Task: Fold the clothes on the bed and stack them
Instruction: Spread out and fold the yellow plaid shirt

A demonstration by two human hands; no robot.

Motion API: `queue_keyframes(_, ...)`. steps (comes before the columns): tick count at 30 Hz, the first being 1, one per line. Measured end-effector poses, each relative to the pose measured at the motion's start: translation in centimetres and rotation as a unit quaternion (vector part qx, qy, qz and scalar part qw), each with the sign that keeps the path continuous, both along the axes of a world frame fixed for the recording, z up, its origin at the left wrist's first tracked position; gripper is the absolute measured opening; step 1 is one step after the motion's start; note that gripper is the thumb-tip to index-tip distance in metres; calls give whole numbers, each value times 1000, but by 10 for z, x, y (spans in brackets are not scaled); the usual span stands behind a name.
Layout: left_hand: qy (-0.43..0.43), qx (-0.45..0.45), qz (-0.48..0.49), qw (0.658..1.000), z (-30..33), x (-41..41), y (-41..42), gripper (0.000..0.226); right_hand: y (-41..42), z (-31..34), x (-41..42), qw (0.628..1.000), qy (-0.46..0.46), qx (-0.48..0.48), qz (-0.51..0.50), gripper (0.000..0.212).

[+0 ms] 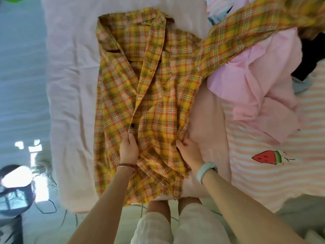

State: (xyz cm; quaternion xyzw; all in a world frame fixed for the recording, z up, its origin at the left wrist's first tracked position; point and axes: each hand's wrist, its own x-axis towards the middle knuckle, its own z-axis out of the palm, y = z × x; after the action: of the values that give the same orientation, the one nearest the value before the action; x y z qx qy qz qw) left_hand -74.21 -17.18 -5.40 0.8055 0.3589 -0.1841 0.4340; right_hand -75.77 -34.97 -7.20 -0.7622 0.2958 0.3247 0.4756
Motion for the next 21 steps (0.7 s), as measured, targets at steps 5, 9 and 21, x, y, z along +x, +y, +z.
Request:
queue_keyframes(5, 29, -125, -13, 992, 7, -14, -2, 35, -31, 22, 3, 980, -84, -119, -132, 25)
queue_keyframes(9, 53, -201, 35, 977, 13, -23, -26, 30, -86, 58, 5, 947, -205, -236, -70, 25)
queue_keyframes(21, 3, 219, -9, 976, 4, -59, -44, 52, -94, 4, -44, 948, -42, -304, 89, 52)
